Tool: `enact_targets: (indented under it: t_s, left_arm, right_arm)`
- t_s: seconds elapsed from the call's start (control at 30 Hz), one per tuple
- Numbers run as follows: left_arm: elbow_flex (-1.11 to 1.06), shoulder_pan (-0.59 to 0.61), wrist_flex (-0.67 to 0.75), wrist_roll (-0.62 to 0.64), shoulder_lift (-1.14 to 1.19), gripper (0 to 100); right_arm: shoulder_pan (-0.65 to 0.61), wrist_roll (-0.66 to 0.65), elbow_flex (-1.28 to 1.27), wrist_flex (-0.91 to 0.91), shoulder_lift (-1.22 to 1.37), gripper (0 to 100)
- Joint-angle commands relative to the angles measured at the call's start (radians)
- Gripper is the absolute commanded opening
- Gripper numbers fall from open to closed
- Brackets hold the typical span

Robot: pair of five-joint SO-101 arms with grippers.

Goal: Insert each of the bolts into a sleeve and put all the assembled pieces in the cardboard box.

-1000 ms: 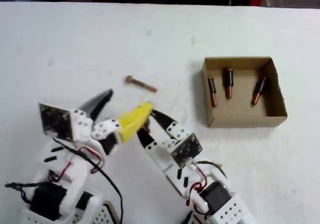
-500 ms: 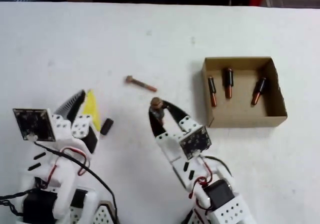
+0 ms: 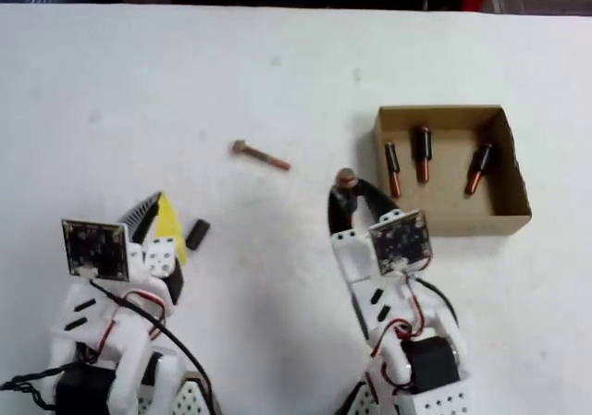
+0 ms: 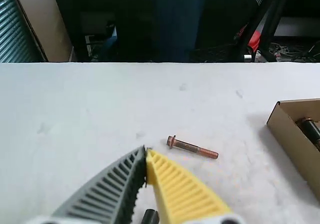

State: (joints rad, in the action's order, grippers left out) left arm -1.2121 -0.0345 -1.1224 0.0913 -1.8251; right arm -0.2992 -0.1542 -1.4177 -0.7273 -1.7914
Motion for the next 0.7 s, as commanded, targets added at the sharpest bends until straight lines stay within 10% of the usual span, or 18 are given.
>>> enact_targets:
  t_s: [0.0,0.67]
  left_arm:
    - [-0.029,0.013,0.005,-0.009,-0.004,2]
    - [-0.120,0.013,-0.048,-0.009,-0.004,2]
  right_arm:
    - [0.048,-0.020,0.152,-0.076,-0.007,1.7]
    - [0.124,-0.094,0.588,-0.228,0.426,1.7]
